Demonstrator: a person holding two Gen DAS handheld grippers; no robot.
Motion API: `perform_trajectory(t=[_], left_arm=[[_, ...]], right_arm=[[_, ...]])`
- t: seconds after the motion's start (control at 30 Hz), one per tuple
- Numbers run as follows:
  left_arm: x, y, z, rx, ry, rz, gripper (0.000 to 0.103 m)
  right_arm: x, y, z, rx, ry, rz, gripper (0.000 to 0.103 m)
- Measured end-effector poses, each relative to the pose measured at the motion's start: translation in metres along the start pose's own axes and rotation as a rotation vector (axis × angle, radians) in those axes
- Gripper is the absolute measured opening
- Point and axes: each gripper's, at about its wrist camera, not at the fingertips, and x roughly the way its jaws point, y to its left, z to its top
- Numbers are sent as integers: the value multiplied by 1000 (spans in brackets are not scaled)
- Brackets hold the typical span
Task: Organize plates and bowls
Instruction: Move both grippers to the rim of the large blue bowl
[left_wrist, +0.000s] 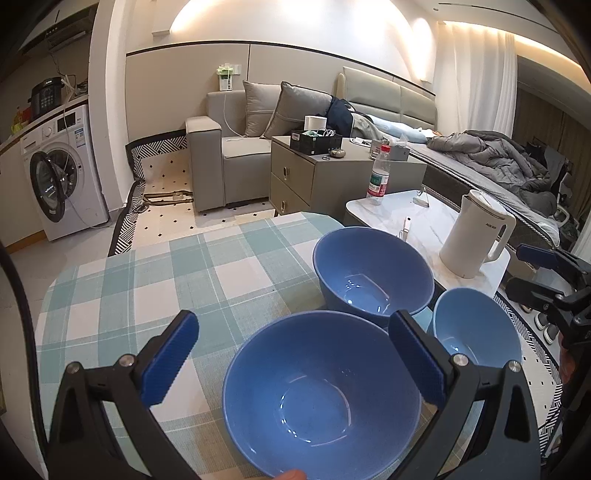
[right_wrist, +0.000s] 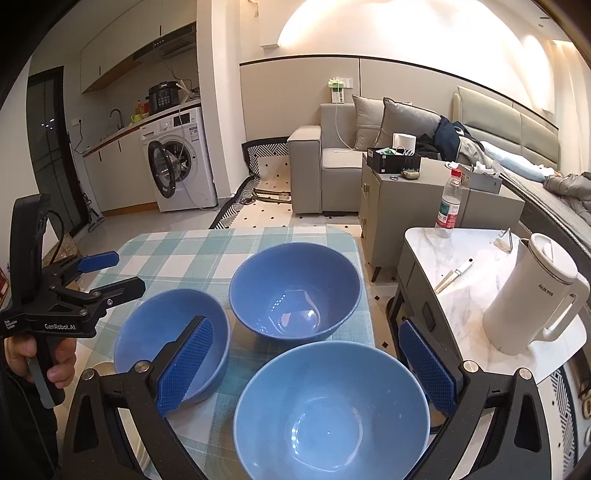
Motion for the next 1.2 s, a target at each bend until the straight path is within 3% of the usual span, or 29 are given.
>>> perform_trajectory(t=[0.67,1.2], left_arm=[[45,-9,17,19,73,-8,103],[78,-18,21,23,138,2,103]], right_arm=[[44,-24,5,52,100,-53,102],[75,-43,7,78,155,-39,102]])
